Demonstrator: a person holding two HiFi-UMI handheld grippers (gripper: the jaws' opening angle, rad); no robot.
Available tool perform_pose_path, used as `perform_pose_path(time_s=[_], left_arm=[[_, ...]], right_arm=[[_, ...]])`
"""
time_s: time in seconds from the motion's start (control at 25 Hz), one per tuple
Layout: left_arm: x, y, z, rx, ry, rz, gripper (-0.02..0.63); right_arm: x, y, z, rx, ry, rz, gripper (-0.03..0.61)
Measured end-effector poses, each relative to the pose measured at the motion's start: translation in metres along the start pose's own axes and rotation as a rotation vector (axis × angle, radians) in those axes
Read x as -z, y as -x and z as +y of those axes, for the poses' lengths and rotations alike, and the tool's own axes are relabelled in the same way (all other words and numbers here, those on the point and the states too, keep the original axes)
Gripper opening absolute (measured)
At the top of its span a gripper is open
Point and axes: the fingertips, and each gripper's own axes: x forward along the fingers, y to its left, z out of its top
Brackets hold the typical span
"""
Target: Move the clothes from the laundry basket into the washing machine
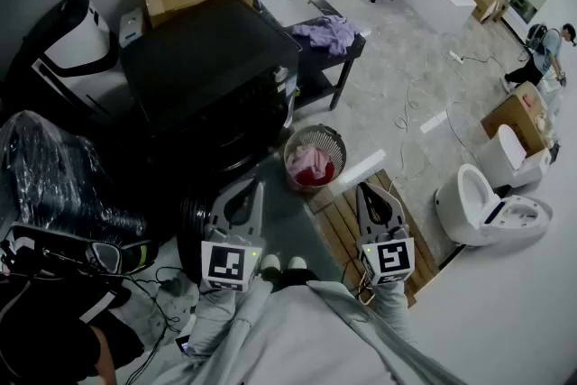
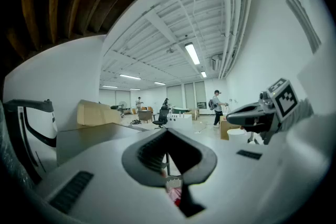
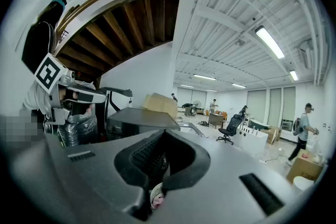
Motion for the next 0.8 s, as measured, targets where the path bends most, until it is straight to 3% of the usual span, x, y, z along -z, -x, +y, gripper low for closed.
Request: perform_pose_path(time_s=[0.56,0.8], left_arm=[[-0.010,0.003,-0.027,-0.052,0.011,0.006,0.020],[0.007,-0.006,-0.022,-0.064,0.022,0.032,0.020]], right_arm=[[0.007,0.029,-0.021,-0.020,-0.033,-0.017,0.018],[0.023,0.007,-0.024,-0.047,-0.038,0.007,0.018]])
